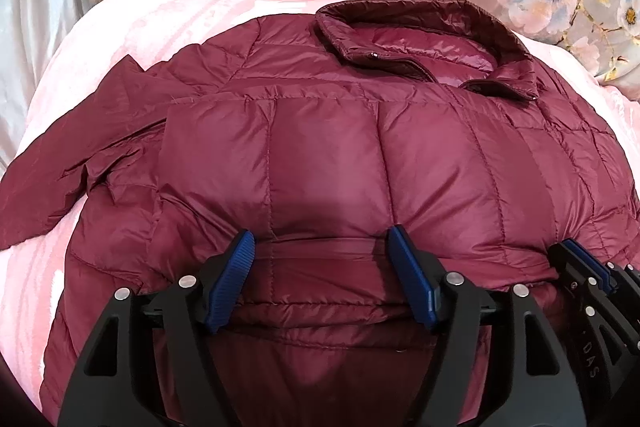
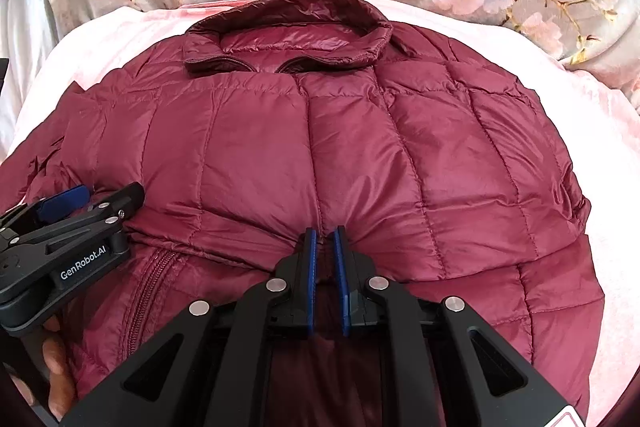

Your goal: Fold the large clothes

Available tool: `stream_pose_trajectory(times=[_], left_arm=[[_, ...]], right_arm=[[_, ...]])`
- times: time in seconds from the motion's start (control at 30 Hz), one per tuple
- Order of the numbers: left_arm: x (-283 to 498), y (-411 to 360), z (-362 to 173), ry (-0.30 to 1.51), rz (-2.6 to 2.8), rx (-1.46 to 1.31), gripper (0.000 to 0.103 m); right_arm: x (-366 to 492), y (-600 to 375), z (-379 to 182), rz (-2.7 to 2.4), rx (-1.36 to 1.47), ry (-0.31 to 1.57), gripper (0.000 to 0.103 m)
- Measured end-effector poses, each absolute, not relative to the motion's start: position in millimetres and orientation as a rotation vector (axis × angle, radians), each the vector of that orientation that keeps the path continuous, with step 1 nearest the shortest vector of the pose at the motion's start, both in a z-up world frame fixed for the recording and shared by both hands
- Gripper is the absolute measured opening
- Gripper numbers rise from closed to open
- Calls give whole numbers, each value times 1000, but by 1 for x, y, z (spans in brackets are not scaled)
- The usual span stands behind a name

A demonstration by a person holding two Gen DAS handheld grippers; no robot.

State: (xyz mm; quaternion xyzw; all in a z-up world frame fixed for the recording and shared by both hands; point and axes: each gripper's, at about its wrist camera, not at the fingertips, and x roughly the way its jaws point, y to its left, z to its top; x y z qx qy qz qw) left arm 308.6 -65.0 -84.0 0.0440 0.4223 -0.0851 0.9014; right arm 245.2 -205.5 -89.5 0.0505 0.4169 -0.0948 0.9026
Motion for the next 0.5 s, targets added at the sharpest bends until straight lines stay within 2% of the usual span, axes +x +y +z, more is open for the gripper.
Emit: stream_pose_trajectory(times=[0.1, 0.27, 0.4, 0.5], left_arm=[[309, -65, -84, 875, -168, 90, 71], [312, -57, -85, 893, -166, 46, 91], [304, -32, -72, 901, -196, -42, 91], [285, 25, -46, 882, -213, -189, 91]], right_arm=[[245, -208, -90, -190, 117, 861, 12], [245, -211, -90, -178, 138, 860, 12], [243, -215, -90, -161, 171, 855, 12], [241, -218, -89, -152, 197, 845, 12]])
